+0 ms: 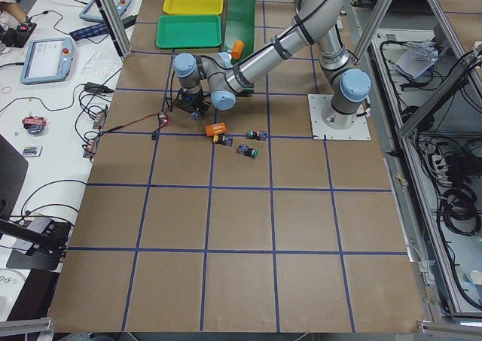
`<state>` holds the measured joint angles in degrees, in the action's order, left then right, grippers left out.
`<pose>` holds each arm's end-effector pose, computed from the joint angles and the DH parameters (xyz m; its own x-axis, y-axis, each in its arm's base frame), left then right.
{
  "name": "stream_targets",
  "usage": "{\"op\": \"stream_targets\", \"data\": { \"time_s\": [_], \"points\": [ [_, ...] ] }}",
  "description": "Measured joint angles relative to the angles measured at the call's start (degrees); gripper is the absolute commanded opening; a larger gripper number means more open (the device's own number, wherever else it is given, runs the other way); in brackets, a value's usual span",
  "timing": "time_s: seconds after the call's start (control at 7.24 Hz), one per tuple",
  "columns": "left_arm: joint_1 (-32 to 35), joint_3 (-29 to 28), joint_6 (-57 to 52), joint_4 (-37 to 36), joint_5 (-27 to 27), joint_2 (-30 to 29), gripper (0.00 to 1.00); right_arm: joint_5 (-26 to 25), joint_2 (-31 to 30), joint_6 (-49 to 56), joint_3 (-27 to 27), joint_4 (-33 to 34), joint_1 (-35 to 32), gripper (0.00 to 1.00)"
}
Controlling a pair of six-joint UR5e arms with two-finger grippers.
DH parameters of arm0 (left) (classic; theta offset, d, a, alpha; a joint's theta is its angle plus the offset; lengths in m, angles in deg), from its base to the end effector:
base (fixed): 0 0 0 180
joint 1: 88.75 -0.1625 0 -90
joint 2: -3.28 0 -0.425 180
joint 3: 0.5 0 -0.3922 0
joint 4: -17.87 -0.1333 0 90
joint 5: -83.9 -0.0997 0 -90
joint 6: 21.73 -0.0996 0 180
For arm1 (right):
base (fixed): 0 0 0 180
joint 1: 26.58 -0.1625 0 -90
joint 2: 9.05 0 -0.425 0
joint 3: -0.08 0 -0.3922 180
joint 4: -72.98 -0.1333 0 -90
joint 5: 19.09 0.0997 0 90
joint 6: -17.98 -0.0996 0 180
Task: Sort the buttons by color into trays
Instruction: 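Carry the yellow button onto the belt and open the left gripper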
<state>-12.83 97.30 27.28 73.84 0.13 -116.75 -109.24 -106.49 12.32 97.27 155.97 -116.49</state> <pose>0.0099 -0.6320 0.1845 -0.4481 -0.8937 0.0210 -0.8857 0.4470 0.1252 0.1324 -0.4247 0.4750 -0.9950 0.0992 0.0142 0.1002 0.9881 0.1169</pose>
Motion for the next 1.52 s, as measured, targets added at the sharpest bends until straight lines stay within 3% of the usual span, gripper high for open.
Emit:
{"op": "stream_targets", "data": {
  "time_s": [0.28,0.83,1.11,1.52],
  "points": [
    [0.5,0.7,-2.7,2.6,0.0,3.1,0.0,0.0,0.0,0.0,0.0,0.0,0.0,1.0],
    [8.5,9.8,-20.8,8.8,-0.4,17.9,0.0,0.0,0.0,0.0,0.0,-0.2,0.0,1.0],
    [14.4,11.5,-36.3,9.1,-5.4,19.2,0.0,0.0,0.0,0.0,0.0,-0.1,0.0,1.0],
    [18.6,11.9,-46.4,9.3,-9.0,18.8,0.0,-0.1,0.1,0.0,0.0,-0.1,0.0,1.0]
  ]
}}
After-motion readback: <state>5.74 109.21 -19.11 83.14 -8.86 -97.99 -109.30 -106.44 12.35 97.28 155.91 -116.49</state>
